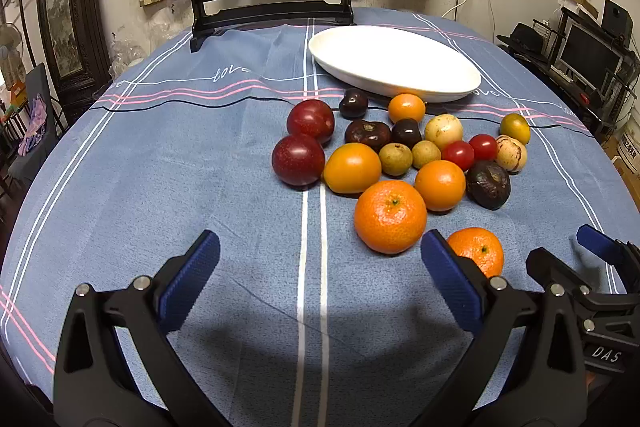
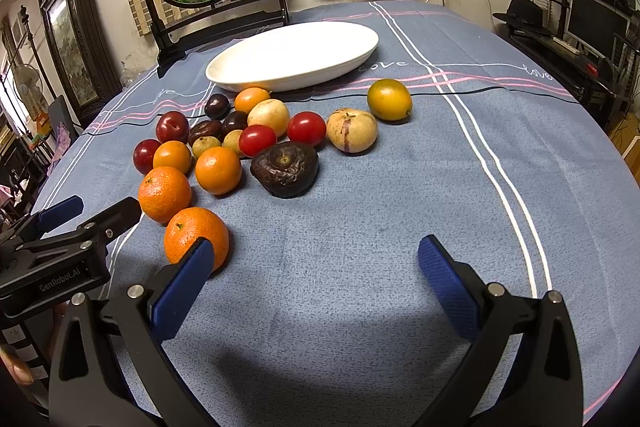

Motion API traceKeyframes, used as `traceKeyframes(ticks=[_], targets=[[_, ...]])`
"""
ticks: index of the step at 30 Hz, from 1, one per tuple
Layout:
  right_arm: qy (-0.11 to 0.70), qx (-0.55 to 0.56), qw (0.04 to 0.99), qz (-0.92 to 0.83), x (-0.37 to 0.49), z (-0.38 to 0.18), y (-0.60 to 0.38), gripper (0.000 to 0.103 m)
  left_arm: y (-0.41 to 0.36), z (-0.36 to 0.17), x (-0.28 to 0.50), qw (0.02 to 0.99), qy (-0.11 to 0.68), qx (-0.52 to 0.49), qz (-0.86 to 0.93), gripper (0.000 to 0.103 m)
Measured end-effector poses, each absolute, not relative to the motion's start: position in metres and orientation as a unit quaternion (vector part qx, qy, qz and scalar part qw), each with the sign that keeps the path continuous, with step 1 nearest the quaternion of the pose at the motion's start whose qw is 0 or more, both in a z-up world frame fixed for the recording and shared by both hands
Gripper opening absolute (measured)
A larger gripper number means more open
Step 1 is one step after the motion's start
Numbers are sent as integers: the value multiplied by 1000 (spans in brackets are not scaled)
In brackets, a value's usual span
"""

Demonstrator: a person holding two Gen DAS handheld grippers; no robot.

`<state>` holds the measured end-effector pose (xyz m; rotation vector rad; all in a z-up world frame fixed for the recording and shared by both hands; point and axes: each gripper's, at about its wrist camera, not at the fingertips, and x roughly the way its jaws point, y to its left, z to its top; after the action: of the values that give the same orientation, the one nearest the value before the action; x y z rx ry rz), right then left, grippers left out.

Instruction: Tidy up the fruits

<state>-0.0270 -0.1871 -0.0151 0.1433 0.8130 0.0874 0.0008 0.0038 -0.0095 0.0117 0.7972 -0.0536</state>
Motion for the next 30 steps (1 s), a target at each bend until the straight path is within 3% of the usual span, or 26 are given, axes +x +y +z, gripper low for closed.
traceKeyframes(ticks=[18, 28, 29, 30], targets=[[396, 66, 914, 50, -28, -15, -186, 102, 6, -10, 1, 919, 394, 3, -32, 101], [422, -43, 892, 156, -22, -15, -134, 101, 30, -4, 3, 915, 403, 15, -28, 101], [426, -53, 889, 159, -20, -15, -128, 99, 30, -4, 3, 914, 404, 14, -30, 101], [430, -70, 885, 163, -16, -16, -119, 91, 31, -2, 3, 914, 403, 13, -34, 101]])
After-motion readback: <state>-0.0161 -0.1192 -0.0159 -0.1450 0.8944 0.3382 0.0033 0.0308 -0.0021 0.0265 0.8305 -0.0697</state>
